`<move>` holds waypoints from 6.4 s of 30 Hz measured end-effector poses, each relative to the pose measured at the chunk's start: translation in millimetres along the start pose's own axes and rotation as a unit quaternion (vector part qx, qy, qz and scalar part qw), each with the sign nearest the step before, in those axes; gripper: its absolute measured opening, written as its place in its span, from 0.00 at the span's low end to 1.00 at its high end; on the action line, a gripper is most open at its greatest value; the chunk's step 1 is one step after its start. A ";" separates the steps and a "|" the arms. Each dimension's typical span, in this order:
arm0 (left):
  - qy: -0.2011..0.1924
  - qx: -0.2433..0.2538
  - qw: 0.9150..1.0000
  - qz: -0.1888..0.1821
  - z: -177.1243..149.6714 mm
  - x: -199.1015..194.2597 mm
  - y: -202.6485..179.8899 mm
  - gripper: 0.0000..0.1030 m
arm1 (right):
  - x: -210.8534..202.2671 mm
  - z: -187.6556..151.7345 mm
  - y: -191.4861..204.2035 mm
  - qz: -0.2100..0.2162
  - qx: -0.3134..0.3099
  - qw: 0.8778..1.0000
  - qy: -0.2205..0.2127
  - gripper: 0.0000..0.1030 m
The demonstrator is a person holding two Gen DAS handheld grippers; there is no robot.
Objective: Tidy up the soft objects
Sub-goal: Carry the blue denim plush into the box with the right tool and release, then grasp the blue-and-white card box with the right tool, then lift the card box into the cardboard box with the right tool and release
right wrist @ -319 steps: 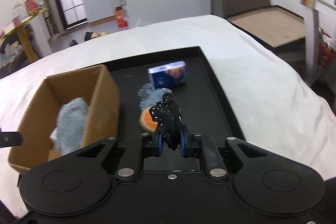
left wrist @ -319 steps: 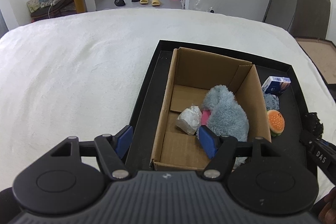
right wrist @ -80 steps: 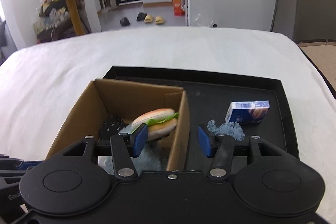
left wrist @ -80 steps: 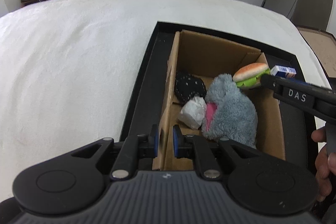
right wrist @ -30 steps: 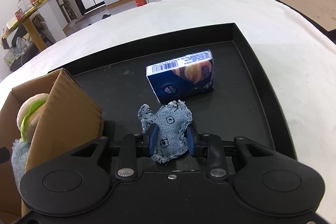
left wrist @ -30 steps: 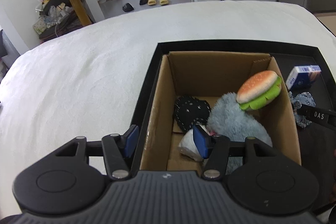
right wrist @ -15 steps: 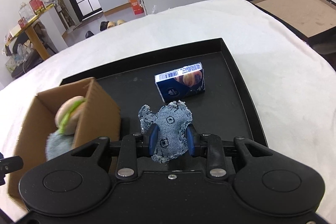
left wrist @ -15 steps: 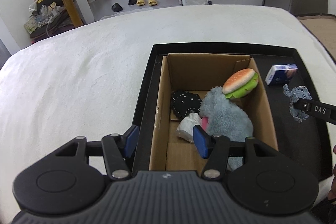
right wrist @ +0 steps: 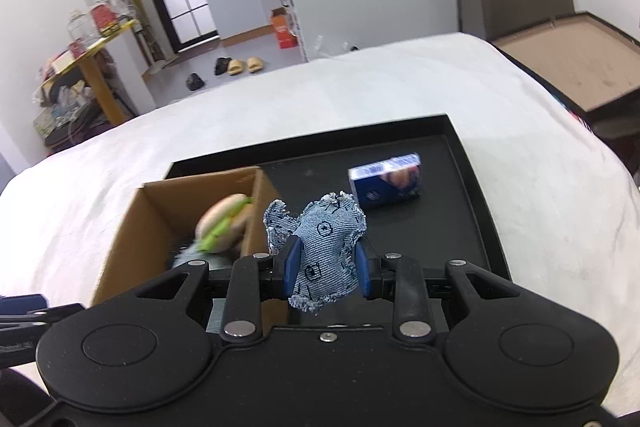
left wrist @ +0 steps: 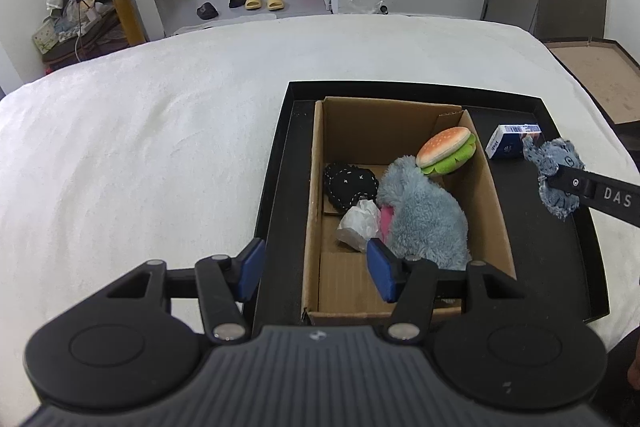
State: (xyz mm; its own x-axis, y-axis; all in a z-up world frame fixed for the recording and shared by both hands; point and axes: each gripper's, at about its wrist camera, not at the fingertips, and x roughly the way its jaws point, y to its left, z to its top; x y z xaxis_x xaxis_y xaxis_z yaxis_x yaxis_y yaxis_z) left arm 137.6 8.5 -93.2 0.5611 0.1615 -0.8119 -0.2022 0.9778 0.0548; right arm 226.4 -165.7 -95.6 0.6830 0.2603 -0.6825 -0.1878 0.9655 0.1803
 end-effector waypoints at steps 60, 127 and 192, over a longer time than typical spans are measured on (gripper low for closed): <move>0.064 -0.080 0.992 -0.076 -2.8 39.5 37.6 0.12 | -1.1 -4.3 70.2 0.106 -0.041 0.991 0.065 0.38; 0.005 0.013 0.994 0.106 38.4 81.2 -22.2 0.54 | 144.1 9.3 -54.3 -0.027 -0.044 0.999 -0.014 0.96; 0.000 -0.035 0.999 -0.032 -4.5 13.8 14.9 0.53 | -29.8 3.8 49.6 -0.002 -0.146 0.987 -0.064 0.69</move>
State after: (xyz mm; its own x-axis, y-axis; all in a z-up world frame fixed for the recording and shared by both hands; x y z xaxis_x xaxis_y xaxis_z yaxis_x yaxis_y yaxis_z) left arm 138.7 24.7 -106.2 0.5742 0.0979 -0.8129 -0.2209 0.9745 -0.0386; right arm 199.5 -125.5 -63.6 0.7643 0.2725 -0.5845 -0.3678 0.9287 -0.0479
